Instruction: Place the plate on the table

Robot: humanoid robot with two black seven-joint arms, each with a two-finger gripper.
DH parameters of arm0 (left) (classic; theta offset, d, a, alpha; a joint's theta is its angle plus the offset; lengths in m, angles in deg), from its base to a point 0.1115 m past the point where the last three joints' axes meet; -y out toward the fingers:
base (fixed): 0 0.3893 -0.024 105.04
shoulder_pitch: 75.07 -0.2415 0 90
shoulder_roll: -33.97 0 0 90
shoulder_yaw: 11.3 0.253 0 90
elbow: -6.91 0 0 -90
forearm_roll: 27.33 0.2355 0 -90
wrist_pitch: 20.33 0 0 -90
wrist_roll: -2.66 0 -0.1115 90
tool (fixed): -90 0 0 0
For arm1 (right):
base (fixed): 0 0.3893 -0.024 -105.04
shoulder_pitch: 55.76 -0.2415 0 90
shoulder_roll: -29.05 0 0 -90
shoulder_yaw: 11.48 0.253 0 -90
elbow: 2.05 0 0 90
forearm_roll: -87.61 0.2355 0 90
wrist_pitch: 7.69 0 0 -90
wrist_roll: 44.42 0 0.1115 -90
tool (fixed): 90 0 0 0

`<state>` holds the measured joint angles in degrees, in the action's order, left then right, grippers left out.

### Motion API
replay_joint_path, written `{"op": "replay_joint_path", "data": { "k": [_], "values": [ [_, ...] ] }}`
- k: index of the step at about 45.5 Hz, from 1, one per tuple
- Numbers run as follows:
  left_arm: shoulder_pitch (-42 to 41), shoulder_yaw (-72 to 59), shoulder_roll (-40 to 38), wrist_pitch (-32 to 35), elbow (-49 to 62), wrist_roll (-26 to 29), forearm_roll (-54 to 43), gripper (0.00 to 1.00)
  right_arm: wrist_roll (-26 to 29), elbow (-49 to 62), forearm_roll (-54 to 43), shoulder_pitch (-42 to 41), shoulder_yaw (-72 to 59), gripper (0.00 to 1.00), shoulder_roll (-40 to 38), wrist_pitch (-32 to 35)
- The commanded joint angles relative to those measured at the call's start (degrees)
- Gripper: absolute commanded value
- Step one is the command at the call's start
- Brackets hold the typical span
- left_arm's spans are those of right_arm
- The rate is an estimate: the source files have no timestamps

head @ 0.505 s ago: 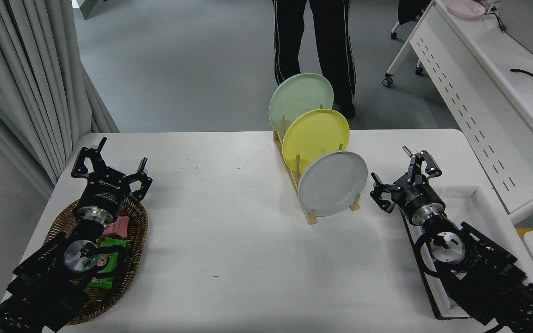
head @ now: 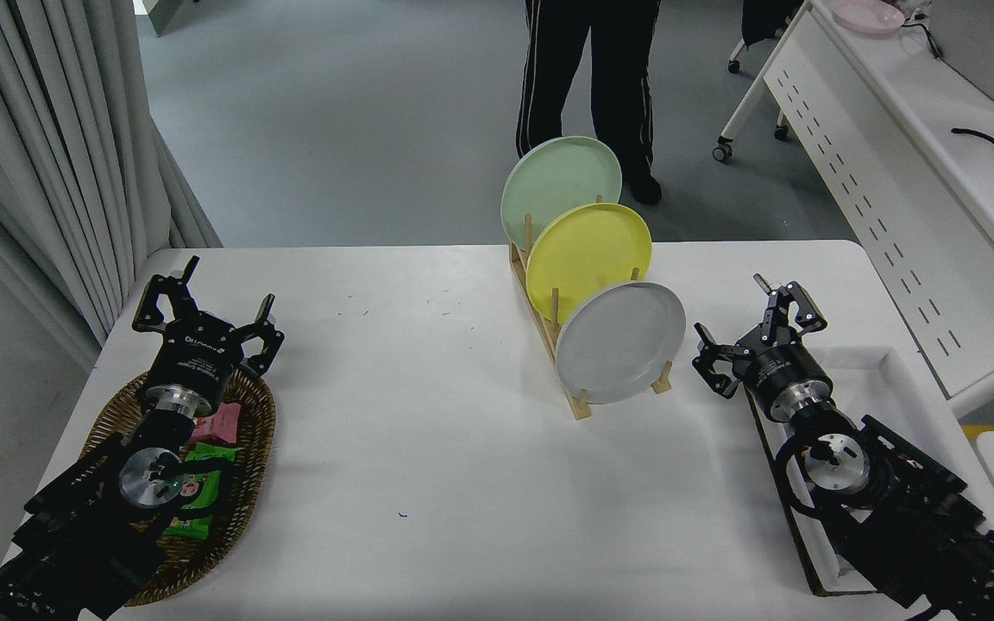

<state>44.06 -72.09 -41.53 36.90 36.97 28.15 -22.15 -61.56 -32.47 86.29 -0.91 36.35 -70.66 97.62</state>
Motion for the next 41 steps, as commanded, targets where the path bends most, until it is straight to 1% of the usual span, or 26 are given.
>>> {"op": "replay_joint_path", "data": {
  "k": [1,17,28,31,35,41],
  "values": [
    [0.0,0.0,0.0,0.0,0.0,0.0,0.0,1.00,0.0,0.1,-0.1,0.0,-0.1,1.00,0.0,0.0],
    [0.1,0.0,0.0,0.0,0.0,0.0,0.0,1.00,0.2,0.0,-0.1,-2.0,-0.9,1.00,-0.4,-0.2],
    [0.0,0.0,0.0,0.0,0.0,0.0,0.0,1.00,0.3,0.9,-0.2,-5.2,-2.5,1.00,-1.0,-0.5],
    [0.0,0.0,0.0,0.0,0.0,0.0,0.0,1.00,0.3,0.0,-0.8,-5.9,-6.1,1.00,-2.0,-0.7],
    [0.0,0.0,0.0,0.0,0.0,0.0,0.0,1.00,0.3,-2.1,-0.3,-8.4,-14.6,1.00,-4.4,-0.9],
    [0.1,0.1,0.0,0.0,0.0,0.0,0.0,1.00,0.3,-8.5,0.5,-10.5,-23.4,1.00,-9.3,-0.8]
  ]
}}
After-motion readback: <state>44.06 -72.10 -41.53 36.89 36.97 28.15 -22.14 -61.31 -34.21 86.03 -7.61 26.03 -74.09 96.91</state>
